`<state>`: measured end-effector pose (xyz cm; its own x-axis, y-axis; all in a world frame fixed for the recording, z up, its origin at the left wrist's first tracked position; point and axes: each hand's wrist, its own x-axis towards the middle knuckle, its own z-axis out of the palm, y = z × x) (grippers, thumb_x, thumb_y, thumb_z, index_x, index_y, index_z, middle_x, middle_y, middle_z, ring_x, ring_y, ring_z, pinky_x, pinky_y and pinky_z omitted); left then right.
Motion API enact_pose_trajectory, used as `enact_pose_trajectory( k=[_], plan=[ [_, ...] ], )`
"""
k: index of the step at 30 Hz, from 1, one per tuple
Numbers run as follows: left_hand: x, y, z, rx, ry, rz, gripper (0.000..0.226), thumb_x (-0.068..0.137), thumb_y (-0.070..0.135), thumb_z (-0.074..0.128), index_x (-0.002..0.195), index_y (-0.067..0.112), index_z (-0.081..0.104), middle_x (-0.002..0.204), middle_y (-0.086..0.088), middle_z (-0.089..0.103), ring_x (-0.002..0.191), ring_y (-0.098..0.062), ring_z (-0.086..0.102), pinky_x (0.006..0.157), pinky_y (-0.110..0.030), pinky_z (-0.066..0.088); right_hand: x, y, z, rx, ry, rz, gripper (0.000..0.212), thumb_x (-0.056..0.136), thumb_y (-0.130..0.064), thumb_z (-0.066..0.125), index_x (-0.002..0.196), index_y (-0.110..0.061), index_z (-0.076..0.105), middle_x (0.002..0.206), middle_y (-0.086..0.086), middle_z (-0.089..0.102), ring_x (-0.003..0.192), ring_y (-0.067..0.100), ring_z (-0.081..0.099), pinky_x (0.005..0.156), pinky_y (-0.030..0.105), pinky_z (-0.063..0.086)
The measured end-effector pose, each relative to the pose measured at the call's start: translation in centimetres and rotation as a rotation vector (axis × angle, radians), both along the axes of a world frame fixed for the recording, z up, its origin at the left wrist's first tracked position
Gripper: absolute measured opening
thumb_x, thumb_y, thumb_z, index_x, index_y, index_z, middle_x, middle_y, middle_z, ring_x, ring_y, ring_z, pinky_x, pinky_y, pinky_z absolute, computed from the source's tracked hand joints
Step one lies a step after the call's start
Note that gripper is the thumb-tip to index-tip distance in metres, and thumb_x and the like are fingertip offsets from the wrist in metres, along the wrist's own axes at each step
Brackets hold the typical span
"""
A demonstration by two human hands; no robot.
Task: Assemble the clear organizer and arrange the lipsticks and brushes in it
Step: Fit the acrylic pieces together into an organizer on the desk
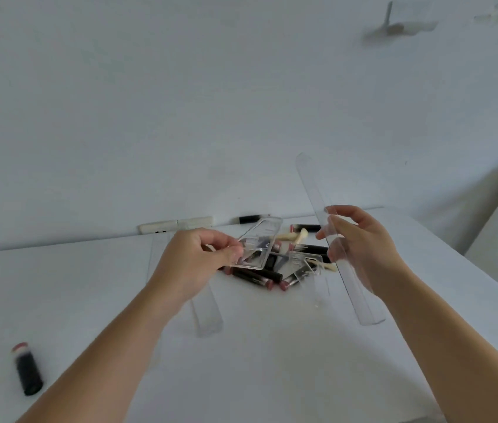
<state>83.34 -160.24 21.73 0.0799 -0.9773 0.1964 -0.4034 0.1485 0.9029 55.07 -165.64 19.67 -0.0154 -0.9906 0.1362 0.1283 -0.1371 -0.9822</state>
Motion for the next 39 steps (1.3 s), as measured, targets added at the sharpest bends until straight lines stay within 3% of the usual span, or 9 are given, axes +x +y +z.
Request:
enact_pose_trajectory(
  k=[3, 7, 13, 16, 19, 25, 31, 36, 39],
  plan=[
    [2.1, -0.3, 0.0, -0.078, -0.011, 0.064, 0.013, 0.082, 0.032, 0.084, 0.078, 0.043, 0.08, 0.051, 0.014, 0.05, 0.046, -0.003, 0.04, 0.046, -0.01, 0.032, 2.9, -0.7, 1.3, -0.028, 0.007, 0.095, 0.018, 0.09, -0.021, 0.064, 0.107, -0.022, 0.07, 0.085, 0.02, 0.072, 0.042, 0.024, 0.049, 0.048, 0.033, 0.044],
    [4.2, -0.1, -0.3, -0.071, 0.082, 0.017, 0.018, 0.096, 0.025, 0.071, 0.087, 0.039, 0.077, 0.07, 0.001, 0.077, 0.05, -0.011, 0.062, 0.049, -0.017, 0.046, 6.6, -1.5, 2.3, -0.108, 0.169, 0.167, 0.016, 0.094, -0.023, 0.063, 0.107, -0.03, 0.069, 0.085, 0.011, 0.075, 0.051, 0.024, 0.057, 0.061, 0.045, 0.052],
    [5.9, 0.9, -1.3, -0.078, 0.286, -0.034, 0.015, 0.093, 0.018, 0.063, 0.091, 0.027, 0.075, 0.101, -0.003, 0.08, 0.098, -0.02, 0.077, 0.07, -0.034, 0.064, 9.1, -1.6, 2.0, -0.335, 0.43, 0.102, 0.026, 0.099, -0.023, 0.059, 0.111, -0.043, 0.068, 0.081, -0.006, 0.074, 0.056, 0.029, 0.059, 0.052, 0.017, 0.049],
    [6.2, 1.0, -1.6, -0.13, 0.402, 0.023, 0.013, 0.079, 0.034, 0.069, 0.083, 0.023, 0.074, 0.095, -0.007, 0.079, 0.093, -0.026, 0.077, 0.07, -0.039, 0.065, 8.9, -1.4, 1.4, -0.413, 0.554, 0.091, 0.026, 0.099, -0.025, 0.06, 0.114, -0.043, 0.069, 0.066, -0.015, 0.068, 0.057, 0.009, 0.061, 0.066, 0.014, 0.053],
    [6.0, 0.5, -1.9, -0.178, 0.444, 0.076, 0.008, 0.082, 0.018, 0.074, 0.085, 0.02, 0.066, 0.086, -0.006, 0.075, 0.087, -0.03, 0.078, 0.066, -0.04, 0.064, 8.7, -0.7, 0.8, -0.468, 0.649, 0.082, 0.026, 0.097, -0.032, 0.058, 0.114, -0.049, 0.067, 0.065, -0.014, 0.067, 0.054, 0.005, 0.059, 0.058, 0.007, 0.044],
    [5.9, 0.2, -1.7, -0.084, 0.65, 0.09, 0.052, 0.078, 0.01, 0.073, 0.122, 0.034, 0.058, 0.083, -0.006, 0.069, 0.084, -0.037, 0.078, 0.053, -0.038, 0.059, 9.7, 0.6, 0.0, -0.536, 0.686, 0.146, 0.023, 0.099, -0.048, 0.049, 0.116, -0.052, 0.065, 0.061, -0.018, 0.062, 0.041, 0.003, 0.053, 0.048, 0.006, 0.038],
    [5.8, 0.4, -1.7, 0.037, 0.744, -0.004, 0.014, 0.081, 0.018, 0.07, 0.091, 0.018, 0.08, 0.079, -0.002, 0.067, 0.084, -0.02, 0.074, 0.051, -0.027, 0.048, 10.0, 1.5, 0.0, -0.542, 0.705, 0.2, 0.032, 0.093, -0.051, 0.038, 0.115, -0.053, 0.061, 0.07, -0.016, 0.064, 0.047, 0.003, 0.057, 0.047, 0.004, 0.037],
    [5.6, 0.5, -1.6, 0.078, 0.939, -0.212, 0.021, 0.092, 0.021, 0.057, 0.112, 0.018, 0.061, 0.119, -0.016, 0.07, 0.107, -0.041, 0.071, 0.072, -0.044, 0.059, 9.8, 1.4, 0.0, -0.568, 0.722, 0.191, 0.033, 0.093, -0.049, 0.039, 0.114, -0.051, 0.065, 0.075, -0.013, 0.066, 0.048, 0.002, 0.059, 0.048, 0.004, 0.036],
    [5.9, 0.8, -1.5, 0.107, 0.882, -0.252, 0.021, 0.09, 0.022, 0.054, 0.111, 0.023, 0.058, 0.129, -0.023, 0.067, 0.084, -0.039, 0.073, 0.05, -0.036, 0.054, 9.7, 1.6, 0.1, -0.586, 0.823, 0.159, 0.029, 0.094, -0.048, 0.039, 0.115, -0.056, 0.059, 0.082, -0.022, 0.064, 0.063, -0.002, 0.06, 0.054, 0.004, 0.038]
  ],
)
